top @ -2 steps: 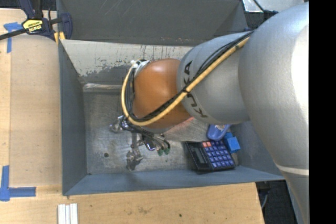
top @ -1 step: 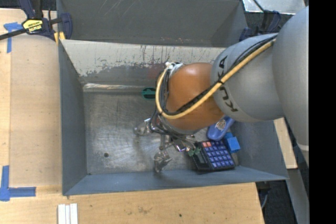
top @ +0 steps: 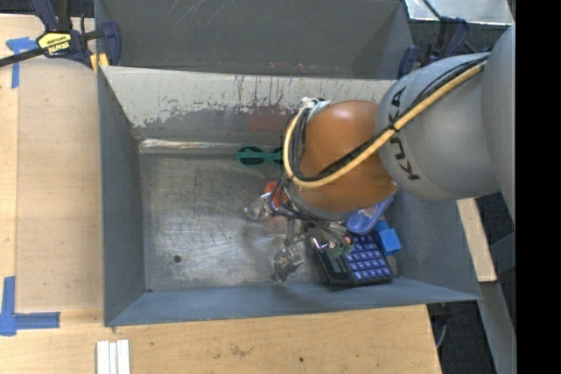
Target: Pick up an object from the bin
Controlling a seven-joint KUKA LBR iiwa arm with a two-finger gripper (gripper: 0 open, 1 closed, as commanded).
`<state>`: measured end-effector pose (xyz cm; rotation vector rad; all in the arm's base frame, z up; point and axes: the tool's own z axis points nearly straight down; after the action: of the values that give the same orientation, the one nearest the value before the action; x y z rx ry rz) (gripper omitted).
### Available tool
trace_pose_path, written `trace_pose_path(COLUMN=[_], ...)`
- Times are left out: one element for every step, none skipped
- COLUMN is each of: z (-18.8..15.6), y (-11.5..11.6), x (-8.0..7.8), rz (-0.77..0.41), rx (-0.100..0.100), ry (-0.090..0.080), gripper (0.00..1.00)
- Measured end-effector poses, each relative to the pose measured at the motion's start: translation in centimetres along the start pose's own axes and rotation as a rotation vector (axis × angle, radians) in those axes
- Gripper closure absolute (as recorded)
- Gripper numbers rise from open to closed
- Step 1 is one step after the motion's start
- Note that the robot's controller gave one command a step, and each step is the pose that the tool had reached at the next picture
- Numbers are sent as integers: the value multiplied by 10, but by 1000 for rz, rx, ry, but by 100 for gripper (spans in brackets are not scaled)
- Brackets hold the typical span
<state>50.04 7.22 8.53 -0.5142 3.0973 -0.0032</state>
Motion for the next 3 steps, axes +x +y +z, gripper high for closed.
trace_pose_path(z=[-1, -30, -56], y=[-17, 19, -11], x=[-29, -16, -7], rz=[115, 209, 269], rx=[-3, -1, -5], ry=[-1, 2, -1], gripper=[0, 0, 0])
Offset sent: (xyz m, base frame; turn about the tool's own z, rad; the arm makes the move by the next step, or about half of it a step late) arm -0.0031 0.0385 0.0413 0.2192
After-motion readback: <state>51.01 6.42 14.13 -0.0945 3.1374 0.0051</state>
